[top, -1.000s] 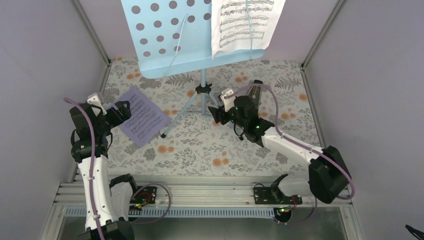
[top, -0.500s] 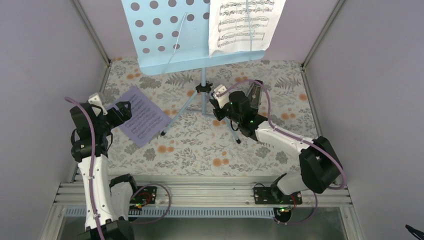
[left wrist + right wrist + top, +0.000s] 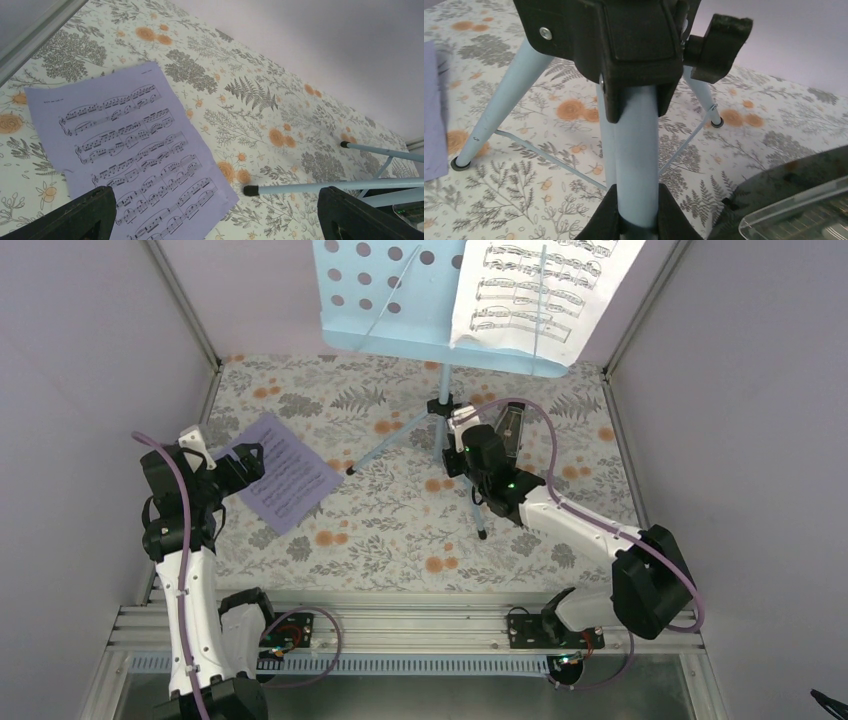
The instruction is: Pack up the instrument practice props
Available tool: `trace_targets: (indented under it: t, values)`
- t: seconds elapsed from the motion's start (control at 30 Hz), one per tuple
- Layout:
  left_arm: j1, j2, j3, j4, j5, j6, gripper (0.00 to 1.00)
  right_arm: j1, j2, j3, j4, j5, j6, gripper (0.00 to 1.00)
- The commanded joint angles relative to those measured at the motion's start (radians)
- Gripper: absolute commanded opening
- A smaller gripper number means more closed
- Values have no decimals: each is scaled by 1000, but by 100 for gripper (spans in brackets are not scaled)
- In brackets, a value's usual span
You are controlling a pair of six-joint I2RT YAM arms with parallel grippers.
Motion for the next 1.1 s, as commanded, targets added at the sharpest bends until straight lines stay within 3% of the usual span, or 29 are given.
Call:
trace_targets:
  t: [0.0, 0.13, 0.23, 0.4, 0.5, 0.6, 0.77, 0.9, 1.07]
  values:
    - [2, -5, 16, 2, 26, 15, 100, 6, 2, 22, -31, 127, 166, 4]
    - [3, -2, 72, -5, 43, -13, 100, 13, 31, 39, -30, 79, 218, 7]
    - [4, 16, 182, 0, 31, -71, 100, 12, 18, 37, -23, 33, 240, 38]
    - [4, 38, 429, -19, -40, -102, 100, 11, -98, 17, -60, 15, 223, 77]
    - [3, 54, 556, -4, 46, -83, 97, 9, -178, -4, -90, -79, 163, 94]
    - [-5, 112, 668, -25, 202, -81, 93, 8, -222, 12, -174, -240, 110, 98]
    - [-72, 170, 733, 5, 311, -106, 87, 8, -301, 63, -285, -514, 101, 98]
    - [-153, 221, 767, 9, 304, -99, 84, 8, -364, 155, -306, -722, 97, 97]
    - [-448, 318, 836, -16, 142, -64, 82, 8, -381, 331, -338, -745, 107, 98]
